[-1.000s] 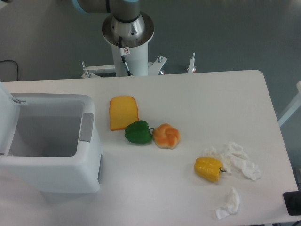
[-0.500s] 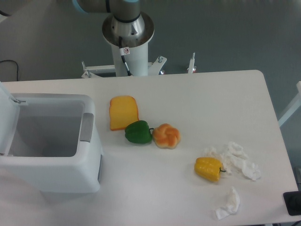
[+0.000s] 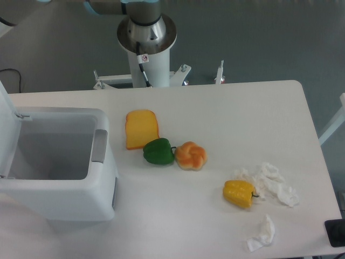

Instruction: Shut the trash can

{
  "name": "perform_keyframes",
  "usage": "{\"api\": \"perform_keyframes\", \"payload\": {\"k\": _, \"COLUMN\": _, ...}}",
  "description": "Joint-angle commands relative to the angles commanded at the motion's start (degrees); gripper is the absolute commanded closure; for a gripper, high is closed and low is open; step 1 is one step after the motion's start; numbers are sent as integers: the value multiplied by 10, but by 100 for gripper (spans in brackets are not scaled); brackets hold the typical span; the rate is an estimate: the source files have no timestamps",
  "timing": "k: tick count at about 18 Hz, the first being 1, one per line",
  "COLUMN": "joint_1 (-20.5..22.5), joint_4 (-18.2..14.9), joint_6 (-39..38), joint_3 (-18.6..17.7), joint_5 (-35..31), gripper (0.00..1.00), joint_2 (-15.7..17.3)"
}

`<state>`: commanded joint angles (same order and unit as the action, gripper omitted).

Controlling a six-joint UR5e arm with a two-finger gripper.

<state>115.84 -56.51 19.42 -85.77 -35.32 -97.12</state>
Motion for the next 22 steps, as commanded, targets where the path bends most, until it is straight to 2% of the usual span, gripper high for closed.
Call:
{"api": "perform_keyframes", "payload": {"k": 2, "joint_1": 4, "joint_4": 0, "joint_6": 5, "joint_3": -4, "joint_5": -21, "gripper": 0, "joint_2": 2}}
{"api": "perform_keyframes", "payload": {"k": 11, "joint_1": 62, "joint_4": -1, "joint_6": 7, "joint_3": -4, "joint_5": -39, "gripper": 0, "joint_2": 9}}
{"api": "perform_keyframes", "payload": {"k": 16, "joint_1": 66, "joint_4": -2, "joint_6": 47, "joint_3": -27, "joint_5": -87, "gripper": 0, "joint_2": 18}}
{"api": "perform_keyframes", "payload": {"k": 22, "joint_1": 76, "joint_4": -2, "joint_6": 54, "joint_3": -40, "joint_5": -92, "gripper": 0, "joint_2": 19}}
